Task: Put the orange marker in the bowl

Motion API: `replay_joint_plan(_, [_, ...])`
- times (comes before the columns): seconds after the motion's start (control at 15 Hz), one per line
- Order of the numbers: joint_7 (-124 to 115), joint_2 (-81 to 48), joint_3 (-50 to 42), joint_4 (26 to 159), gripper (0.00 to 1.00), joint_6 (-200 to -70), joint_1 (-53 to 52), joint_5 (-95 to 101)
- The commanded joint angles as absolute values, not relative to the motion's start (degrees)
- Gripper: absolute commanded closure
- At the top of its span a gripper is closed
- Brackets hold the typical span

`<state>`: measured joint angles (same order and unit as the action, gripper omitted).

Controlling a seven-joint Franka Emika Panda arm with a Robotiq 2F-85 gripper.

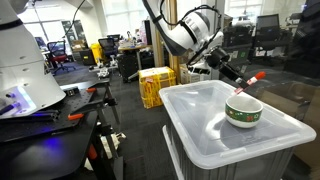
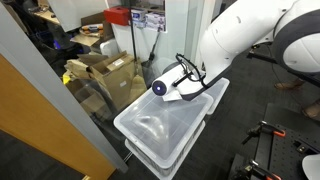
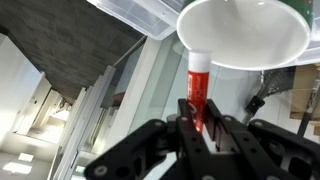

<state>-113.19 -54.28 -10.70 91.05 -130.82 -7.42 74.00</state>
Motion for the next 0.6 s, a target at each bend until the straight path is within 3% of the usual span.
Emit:
replay_joint_plan(0.0, [-114.3, -56.5, -9.7, 87.2, 0.95, -129.2, -5.7, 74.9])
replay_joint_plan(0.47, [-112.9, -60.3, -9.3, 82.3, 0.95, -129.2, -5.0, 74.1])
replay_joint_plan(0.53, [-112.6, -60.7, -9.1, 81.9, 0.55, -129.2, -5.0, 73.9])
